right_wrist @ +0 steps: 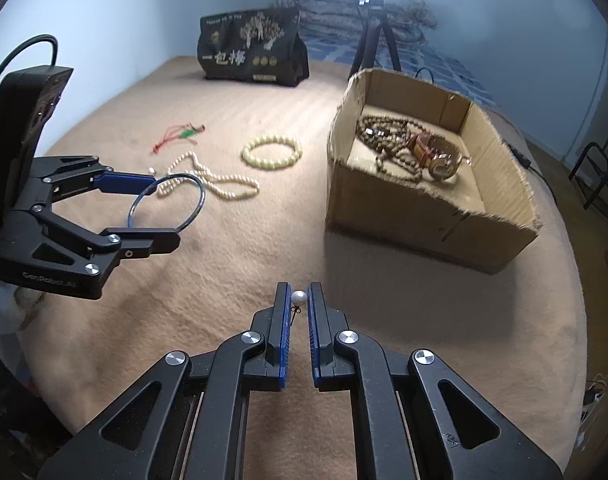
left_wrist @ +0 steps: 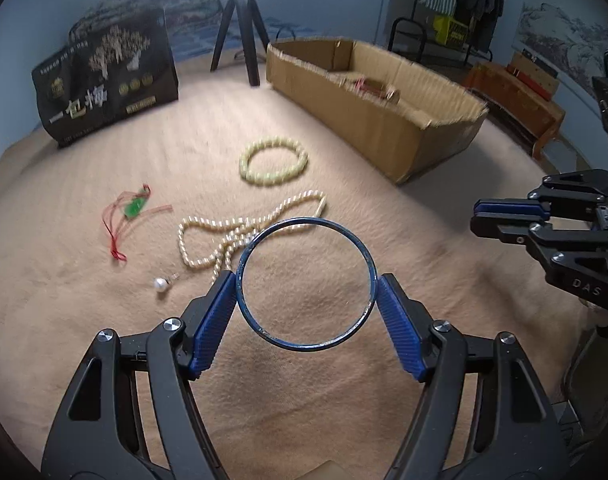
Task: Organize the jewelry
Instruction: 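Carry the blue bangle and pearl over the cardboard box with both tools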
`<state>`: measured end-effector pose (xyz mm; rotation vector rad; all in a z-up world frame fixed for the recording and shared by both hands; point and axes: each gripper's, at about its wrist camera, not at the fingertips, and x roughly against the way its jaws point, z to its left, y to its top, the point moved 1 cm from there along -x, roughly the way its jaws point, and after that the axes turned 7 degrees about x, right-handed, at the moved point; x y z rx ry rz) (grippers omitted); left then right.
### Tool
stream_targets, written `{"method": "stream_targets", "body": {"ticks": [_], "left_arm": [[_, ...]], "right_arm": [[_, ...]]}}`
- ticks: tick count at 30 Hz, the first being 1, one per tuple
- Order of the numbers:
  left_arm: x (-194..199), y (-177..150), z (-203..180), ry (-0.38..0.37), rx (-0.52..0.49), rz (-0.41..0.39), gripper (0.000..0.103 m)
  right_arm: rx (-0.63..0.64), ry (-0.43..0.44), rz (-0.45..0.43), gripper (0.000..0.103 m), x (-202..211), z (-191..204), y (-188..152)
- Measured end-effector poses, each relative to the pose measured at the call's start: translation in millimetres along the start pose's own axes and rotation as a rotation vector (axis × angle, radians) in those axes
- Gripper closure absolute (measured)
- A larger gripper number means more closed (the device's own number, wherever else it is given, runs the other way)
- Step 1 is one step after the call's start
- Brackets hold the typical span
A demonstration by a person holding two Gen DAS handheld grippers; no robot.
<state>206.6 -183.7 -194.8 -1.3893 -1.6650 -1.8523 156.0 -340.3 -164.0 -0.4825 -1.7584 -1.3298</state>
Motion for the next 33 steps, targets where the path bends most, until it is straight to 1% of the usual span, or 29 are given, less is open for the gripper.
{"method": "stream_targets", "body": {"ticks": [5,14,20,25,33], "left_arm": [[21.7,15.8,-4.1,-0.019,-0.002,-0.054,0.029],[31.0,56.9,-15.4,-0.048,0.009,-0.124,0.029],[24.5,84.6,-27.9,-0.059,0.004,-0.156,0.029],[15.0,105.4,-37.1,-0.059,-0.007,-0.17,0.029],[-6.5,134.2,-51.5,-0.063,-0.017,-0.164,0.029]], "right_arm": [[-0.002,-0.016,-0.04,0.096,19.4,-4.9,7.4],[-0.054,-0.069,-0.118,0.096,51.2,-37.0,20.5],[-0.098,-0.112,-0.145,0.096,61.9,-69.8,31.5],[-0.125,-0.126,-0.157,0.096,64.3,-89.8,37.8],[-0.147,-0.126,-0.153,0.096,49.1,-108.1,48.6]]}}
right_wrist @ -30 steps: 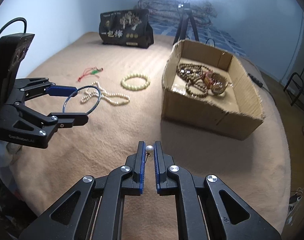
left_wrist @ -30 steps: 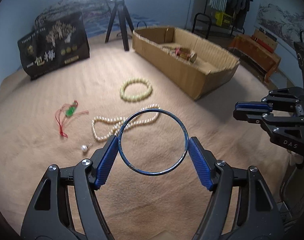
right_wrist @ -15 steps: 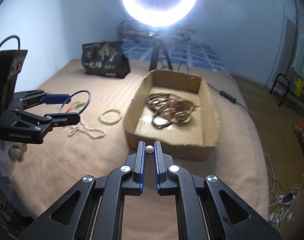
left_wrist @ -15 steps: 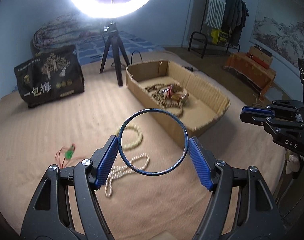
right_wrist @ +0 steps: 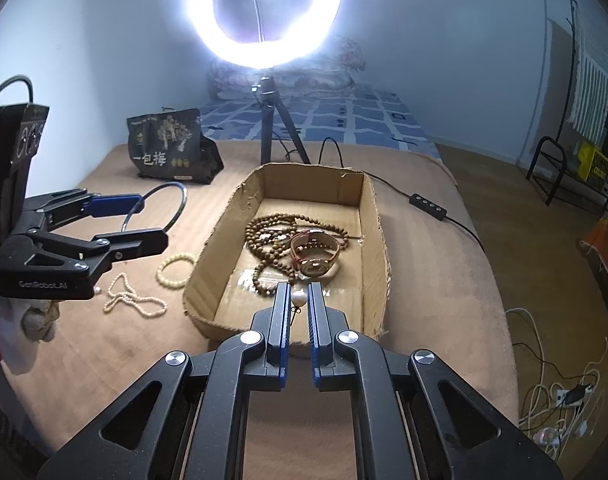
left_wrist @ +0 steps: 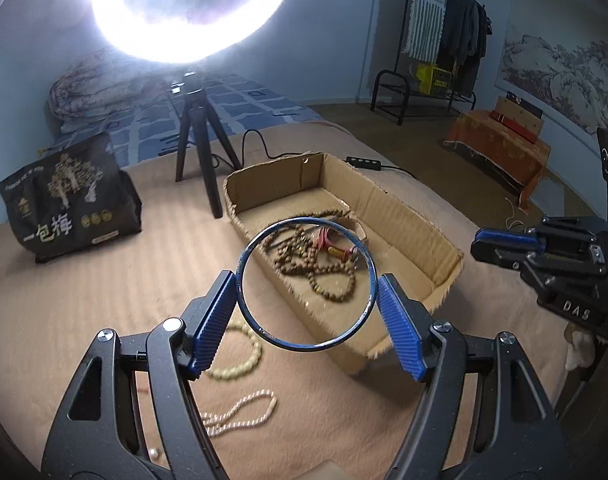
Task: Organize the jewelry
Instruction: 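Carry the blue bangle and pearl over the cardboard box with both tools, then open both tools to drop the bangle and pearl into the box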
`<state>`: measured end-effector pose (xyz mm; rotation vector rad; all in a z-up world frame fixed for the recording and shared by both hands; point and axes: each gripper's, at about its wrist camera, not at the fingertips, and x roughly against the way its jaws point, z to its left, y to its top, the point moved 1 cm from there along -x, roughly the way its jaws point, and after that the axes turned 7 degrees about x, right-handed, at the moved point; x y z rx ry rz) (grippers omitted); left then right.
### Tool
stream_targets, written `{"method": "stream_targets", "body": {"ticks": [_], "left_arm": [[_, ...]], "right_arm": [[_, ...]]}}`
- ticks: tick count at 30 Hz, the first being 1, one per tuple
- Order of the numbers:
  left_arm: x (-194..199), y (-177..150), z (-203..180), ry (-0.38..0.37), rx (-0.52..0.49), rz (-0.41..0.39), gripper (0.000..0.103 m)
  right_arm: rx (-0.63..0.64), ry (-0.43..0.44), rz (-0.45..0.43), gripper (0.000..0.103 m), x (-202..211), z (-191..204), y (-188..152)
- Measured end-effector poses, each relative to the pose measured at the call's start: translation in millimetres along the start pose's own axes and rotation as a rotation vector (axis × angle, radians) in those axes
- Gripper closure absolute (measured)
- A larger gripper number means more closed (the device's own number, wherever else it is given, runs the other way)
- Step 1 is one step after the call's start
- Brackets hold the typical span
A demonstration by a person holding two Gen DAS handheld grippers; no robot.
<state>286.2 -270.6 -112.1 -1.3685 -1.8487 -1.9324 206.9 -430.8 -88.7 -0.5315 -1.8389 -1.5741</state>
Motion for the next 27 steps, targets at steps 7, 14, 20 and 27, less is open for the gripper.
{"method": "stream_targets", "body": {"ticks": [7,14,20,27], "left_arm": [[-25.1,17.1,-11.0,-0.011,-0.005,0.011,0.029],[-47.1,27.1,-15.4,-0.011,-0.002,0.025,0.029],[-57.1,27.4,-16.7,-0.001,0.003,0.049,0.028],[-58.5,27.1,-18.4,0.01,-0.003,0.058,0.021]], "right_arm": [[-0.004,-0.002,0.021,0.096,-18.4,-7.6,0.9],[-0.021,-0.005,0.036,0.096,-31.3,-16.2,-1.2],[-0.03,-0.012,0.044,0.095,-38.7,-20.7,-4.5],[-0.037,-0.04,0.024,0.049,-35.5,-21.9,-8.2]]}}
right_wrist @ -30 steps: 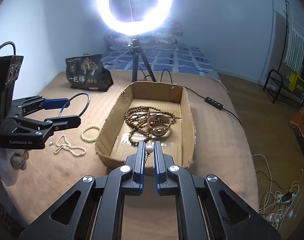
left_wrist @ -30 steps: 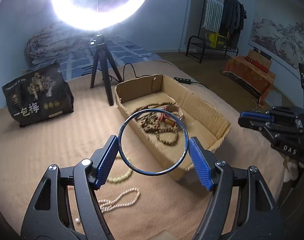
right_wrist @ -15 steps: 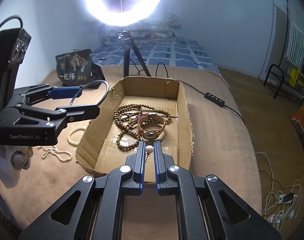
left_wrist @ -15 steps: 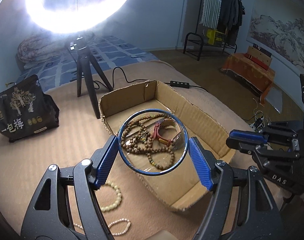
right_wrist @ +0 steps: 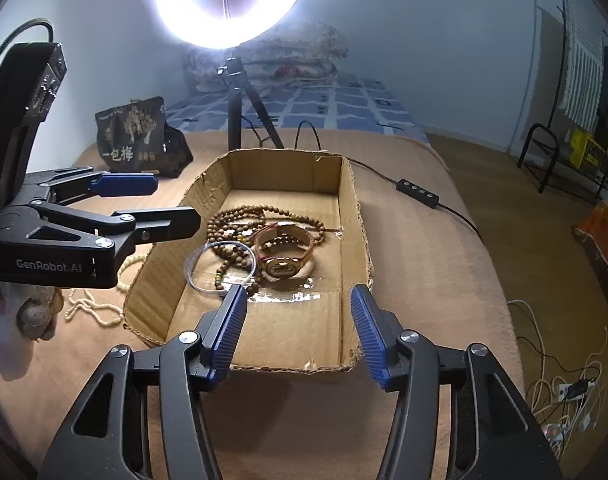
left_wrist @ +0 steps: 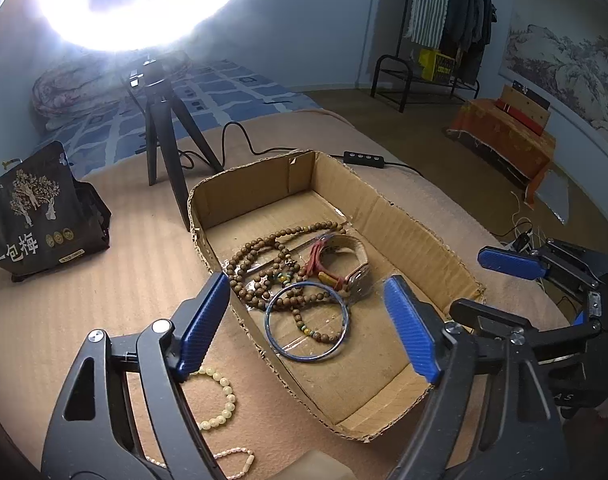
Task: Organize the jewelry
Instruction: 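Open both tools to drop the bangle and pearl into the box, then move both tools back toward the pearl necklace and jade pendant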
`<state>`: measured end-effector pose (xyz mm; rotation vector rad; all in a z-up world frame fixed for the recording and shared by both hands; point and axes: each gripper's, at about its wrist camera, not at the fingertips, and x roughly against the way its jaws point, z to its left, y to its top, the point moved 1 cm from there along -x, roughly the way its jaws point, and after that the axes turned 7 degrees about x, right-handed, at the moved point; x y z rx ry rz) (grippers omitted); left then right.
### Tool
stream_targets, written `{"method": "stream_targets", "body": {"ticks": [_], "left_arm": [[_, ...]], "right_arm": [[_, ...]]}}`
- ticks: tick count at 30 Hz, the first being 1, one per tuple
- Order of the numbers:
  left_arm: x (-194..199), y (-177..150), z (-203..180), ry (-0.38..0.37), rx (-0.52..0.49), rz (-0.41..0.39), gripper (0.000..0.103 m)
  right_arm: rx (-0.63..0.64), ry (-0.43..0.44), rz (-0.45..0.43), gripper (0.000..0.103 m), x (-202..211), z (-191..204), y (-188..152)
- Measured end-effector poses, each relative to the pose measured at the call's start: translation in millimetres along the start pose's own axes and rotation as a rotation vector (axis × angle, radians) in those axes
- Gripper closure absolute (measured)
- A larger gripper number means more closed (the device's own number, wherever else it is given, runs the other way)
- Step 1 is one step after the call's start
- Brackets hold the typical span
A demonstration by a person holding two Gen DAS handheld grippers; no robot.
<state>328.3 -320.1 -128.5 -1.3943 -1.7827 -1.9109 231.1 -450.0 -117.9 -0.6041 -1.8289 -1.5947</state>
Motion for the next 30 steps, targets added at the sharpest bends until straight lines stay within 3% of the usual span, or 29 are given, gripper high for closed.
{"method": "stream_targets", "body": {"ticks": [4,18,22,30], "left_arm": [[1.8,-0.6,0.0,0.002,0.0,-0.002,0.021],[41.4,0.0,22.6,0.022,0.018,-0.06,0.021],[65.4,-3.8,45.6,0.043,0.046,-0.094,0.021],[110.3,-25.9,105.3,0.131,0.05,-0.136,0.021]], "right_arm": [[-0.003,-0.013,0.001,0.04,3.3,-0.4,-1.2],[-0.019,-0.001,-0.022,0.038,24.5,8.1,1.6],[-0.022,0.01,-0.036,0.027,32.3,20.7,5.5],[0.028,0.059,-0.035,0.026,36.2,56.5,17.3]]}}
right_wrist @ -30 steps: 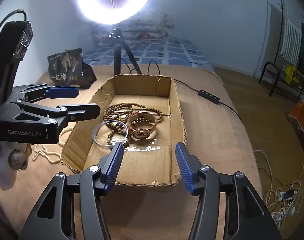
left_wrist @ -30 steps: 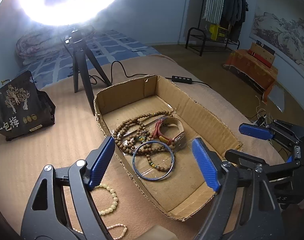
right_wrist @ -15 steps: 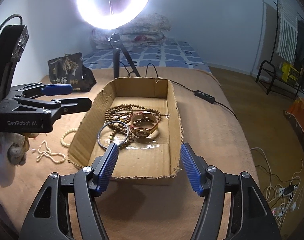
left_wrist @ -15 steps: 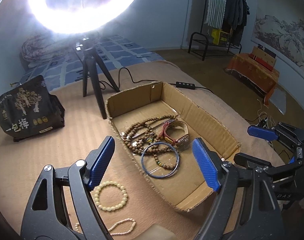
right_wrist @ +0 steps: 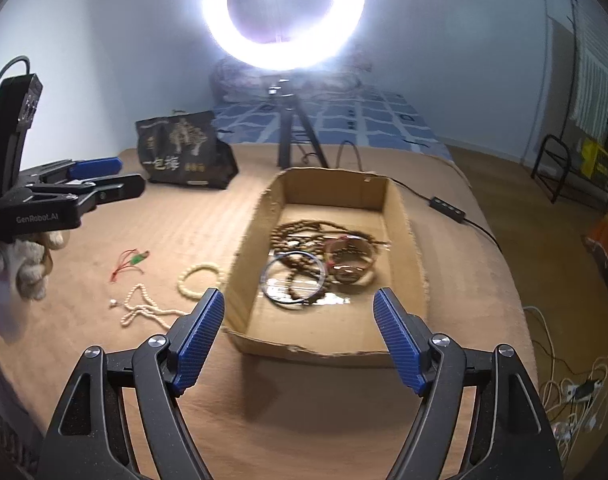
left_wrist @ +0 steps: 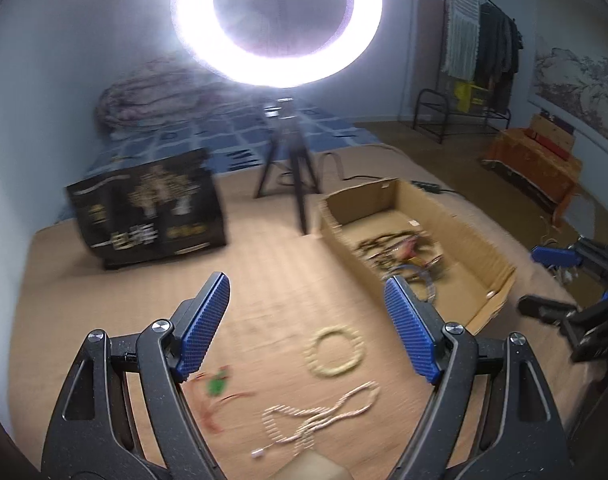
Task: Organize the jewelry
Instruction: 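Move both tools back toward the pearl necklace and jade pendant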
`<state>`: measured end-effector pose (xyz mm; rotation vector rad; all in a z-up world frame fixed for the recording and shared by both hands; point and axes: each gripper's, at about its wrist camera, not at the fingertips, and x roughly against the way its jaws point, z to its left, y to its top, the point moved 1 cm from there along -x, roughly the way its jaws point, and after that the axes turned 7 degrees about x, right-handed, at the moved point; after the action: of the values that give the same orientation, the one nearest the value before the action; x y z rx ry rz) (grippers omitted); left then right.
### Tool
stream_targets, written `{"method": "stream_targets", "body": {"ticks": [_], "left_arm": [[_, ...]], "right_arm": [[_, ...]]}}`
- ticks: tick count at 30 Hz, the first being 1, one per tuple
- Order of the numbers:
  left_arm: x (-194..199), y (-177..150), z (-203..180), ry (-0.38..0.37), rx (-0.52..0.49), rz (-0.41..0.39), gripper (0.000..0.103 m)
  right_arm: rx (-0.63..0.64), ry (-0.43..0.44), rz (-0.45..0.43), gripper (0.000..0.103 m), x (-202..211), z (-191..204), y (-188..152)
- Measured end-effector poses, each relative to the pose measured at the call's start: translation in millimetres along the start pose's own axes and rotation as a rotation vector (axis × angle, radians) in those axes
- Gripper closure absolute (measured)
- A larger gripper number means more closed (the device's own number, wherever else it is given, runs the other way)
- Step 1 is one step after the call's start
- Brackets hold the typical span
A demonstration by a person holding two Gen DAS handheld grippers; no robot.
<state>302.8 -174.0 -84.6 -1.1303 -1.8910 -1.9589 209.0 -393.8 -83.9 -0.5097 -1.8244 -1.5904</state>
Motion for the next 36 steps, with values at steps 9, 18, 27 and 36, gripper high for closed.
{"method": "stream_targets", "body": {"ticks": [9,18,27,36], "left_arm": [[30.3,-36.1,79.0,0.087,0.064,0.021,0.021],[21.0,-73.4,109.1,0.088,0.102,0.08,0.021],[-0.8,-89.1,114.3,0.031,0.109,0.141,0.033],[-33.5,-93.9,112.1,-0.015,0.099,0.205,0.045]], "right_arm": [[0.058,0.1,0.007,0.026,-10.2,44.6,11.3],[0.117,0.201,0.07,0.026,-37.7,95.3,3.5],[0.238,0.278,0.164,0.026,-74.6,137.1,-6.5],[0.398,0.312,0.26,0.056,-109.5,156.9,-10.5]]}}
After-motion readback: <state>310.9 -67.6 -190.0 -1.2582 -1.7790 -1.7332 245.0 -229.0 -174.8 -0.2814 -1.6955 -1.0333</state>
